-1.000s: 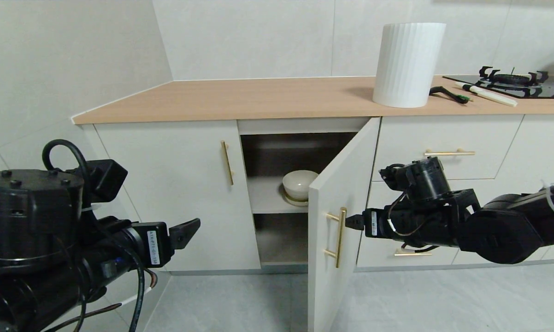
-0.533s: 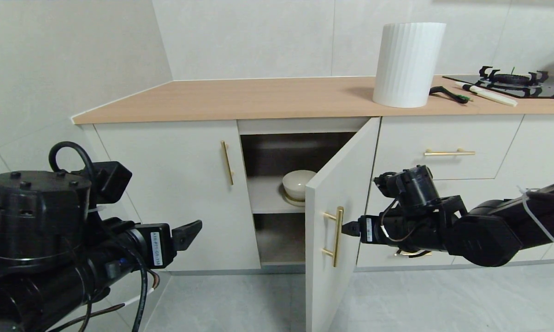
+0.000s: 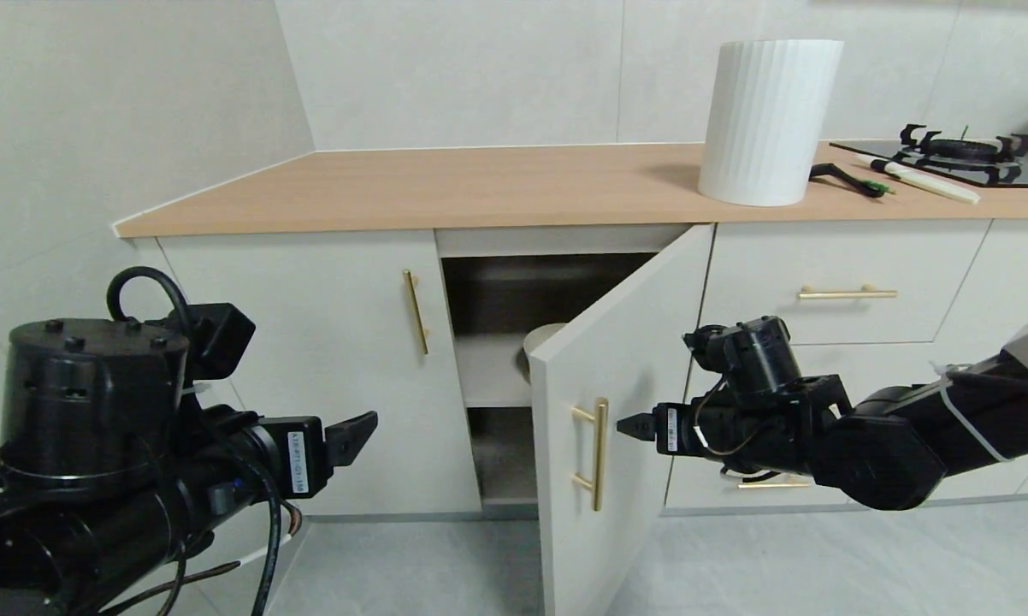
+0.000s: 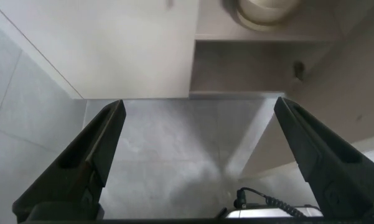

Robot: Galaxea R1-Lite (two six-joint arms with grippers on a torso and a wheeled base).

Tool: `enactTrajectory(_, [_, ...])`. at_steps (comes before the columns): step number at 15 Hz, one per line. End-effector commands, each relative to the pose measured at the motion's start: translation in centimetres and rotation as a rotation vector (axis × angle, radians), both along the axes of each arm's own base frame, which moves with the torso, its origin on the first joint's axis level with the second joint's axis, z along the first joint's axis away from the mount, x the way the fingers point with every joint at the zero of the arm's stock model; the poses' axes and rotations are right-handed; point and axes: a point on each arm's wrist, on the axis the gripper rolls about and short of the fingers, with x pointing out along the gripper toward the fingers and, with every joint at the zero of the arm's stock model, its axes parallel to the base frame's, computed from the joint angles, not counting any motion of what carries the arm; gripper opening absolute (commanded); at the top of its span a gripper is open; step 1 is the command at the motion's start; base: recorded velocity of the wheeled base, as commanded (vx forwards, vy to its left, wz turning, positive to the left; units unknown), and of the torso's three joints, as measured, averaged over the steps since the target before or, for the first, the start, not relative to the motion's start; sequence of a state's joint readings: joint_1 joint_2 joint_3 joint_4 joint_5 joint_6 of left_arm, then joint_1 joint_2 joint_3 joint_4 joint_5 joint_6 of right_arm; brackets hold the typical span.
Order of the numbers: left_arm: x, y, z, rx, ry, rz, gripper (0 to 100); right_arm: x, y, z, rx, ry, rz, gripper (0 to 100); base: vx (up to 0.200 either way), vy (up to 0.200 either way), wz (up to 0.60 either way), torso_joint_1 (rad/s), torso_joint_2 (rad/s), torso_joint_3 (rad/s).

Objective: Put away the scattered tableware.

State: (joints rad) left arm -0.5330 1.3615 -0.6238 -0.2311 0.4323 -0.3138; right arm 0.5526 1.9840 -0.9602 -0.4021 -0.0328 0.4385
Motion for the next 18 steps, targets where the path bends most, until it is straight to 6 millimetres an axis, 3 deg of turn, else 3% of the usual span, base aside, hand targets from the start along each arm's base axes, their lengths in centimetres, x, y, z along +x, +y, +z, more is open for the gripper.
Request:
enactTrajectory(1, [0.0, 0.0, 0.0, -0.001, -0.002, 0.000, 100, -0.1, 0.3, -0.3, 0.003, 0.010, 0.004, 100, 0.200, 0.000, 0.00, 0.007, 0.00, -0.007])
enactTrajectory(3, [0.1, -0.1, -0.1, -0.002, -0.003, 0.001, 100, 0.0, 0.9, -0.5, 0.028, 0.008, 0.002, 100, 0.200, 0.000, 0.00, 0.007, 0.00, -0.002])
enactTrajectory(9, [0.1, -0.1, 0.1, -0.008, -0.014, 0.001, 100, 1.5, 2.2, -1.5, 0.182, -0.020, -0.058, 100, 0.000, 0.000, 0.00, 0.000, 0.00, 0.000])
enactTrajectory(14, [0.2, -0.1, 0.2, -0.008, -0.028, 0.015, 100, 4.2, 3.8, -2.0, 0.345, 0.027, -0.167, 100, 0.000, 0.000, 0.00, 0.000, 0.00, 0.000])
enactTrajectory(18, [0.1, -0.1, 0.2, -0.010, -0.029, 0.015, 100, 6.1, 3.3, -2.3, 0.386, 0.018, -0.250, 100, 0.000, 0.000, 0.00, 0.000, 0.00, 0.000])
